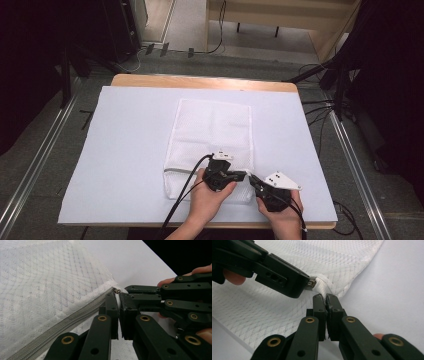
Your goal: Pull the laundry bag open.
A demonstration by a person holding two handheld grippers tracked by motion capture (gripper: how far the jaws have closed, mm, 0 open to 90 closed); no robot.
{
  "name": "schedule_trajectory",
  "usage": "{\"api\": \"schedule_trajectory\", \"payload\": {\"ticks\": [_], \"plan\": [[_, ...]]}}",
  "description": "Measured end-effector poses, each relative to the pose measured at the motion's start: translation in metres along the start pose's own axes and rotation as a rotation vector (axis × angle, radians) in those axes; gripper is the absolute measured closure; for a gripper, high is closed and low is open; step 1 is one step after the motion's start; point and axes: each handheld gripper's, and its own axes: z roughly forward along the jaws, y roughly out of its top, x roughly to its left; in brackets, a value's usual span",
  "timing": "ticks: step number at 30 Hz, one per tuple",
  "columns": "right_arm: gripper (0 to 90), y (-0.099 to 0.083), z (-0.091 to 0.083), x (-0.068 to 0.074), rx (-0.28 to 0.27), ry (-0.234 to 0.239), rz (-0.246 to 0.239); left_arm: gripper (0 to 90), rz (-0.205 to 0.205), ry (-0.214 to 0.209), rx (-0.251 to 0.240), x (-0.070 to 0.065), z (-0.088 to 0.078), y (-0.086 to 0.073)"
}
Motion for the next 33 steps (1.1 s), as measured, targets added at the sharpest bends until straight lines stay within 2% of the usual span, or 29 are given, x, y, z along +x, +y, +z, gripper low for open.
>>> {"api": "schedule_trajectory", "payload": {"ticks": [5, 17, 27, 28, 29, 30, 31, 33], "plan": [[88.8, 0.001, 0.000, 0.000, 0.001, 0.001, -0.002, 87.8, 0.010, 0.005, 0.005, 0.001, -0.001, -0.001], [89.6, 0.003, -0.002, 0.000, -0.005, 0.007, -0.007, 87.9, -0.006, -0.007, 0.001, 0.005, -0.002, -0.002], [90.0, 0.007, -0.004, 0.004, 0.000, -0.021, -0.035, 88.0, -0.016, -0.019, -0.009, 0.008, -0.003, -0.004], [90.0, 0.007, -0.004, 0.005, -0.004, -0.025, -0.041, 88.0, -0.015, -0.016, -0.009, 0.008, -0.004, -0.003], [90.0, 0.008, -0.004, 0.006, -0.005, -0.032, -0.048, 88.1, -0.003, 0.023, -0.004, 0.008, -0.005, -0.004], [90.0, 0.008, -0.005, 0.005, -0.010, -0.052, -0.052, 88.1, -0.003, 0.023, -0.004, 0.008, -0.005, -0.004], [90.0, 0.008, -0.005, 0.005, -0.010, -0.052, -0.052, 88.1, -0.012, 0.035, -0.006, 0.011, -0.006, -0.005], [90.0, 0.010, -0.008, -0.001, -0.022, -0.057, -0.030, 88.1, -0.054, 0.020, -0.015, 0.021, -0.010, -0.008]]}}
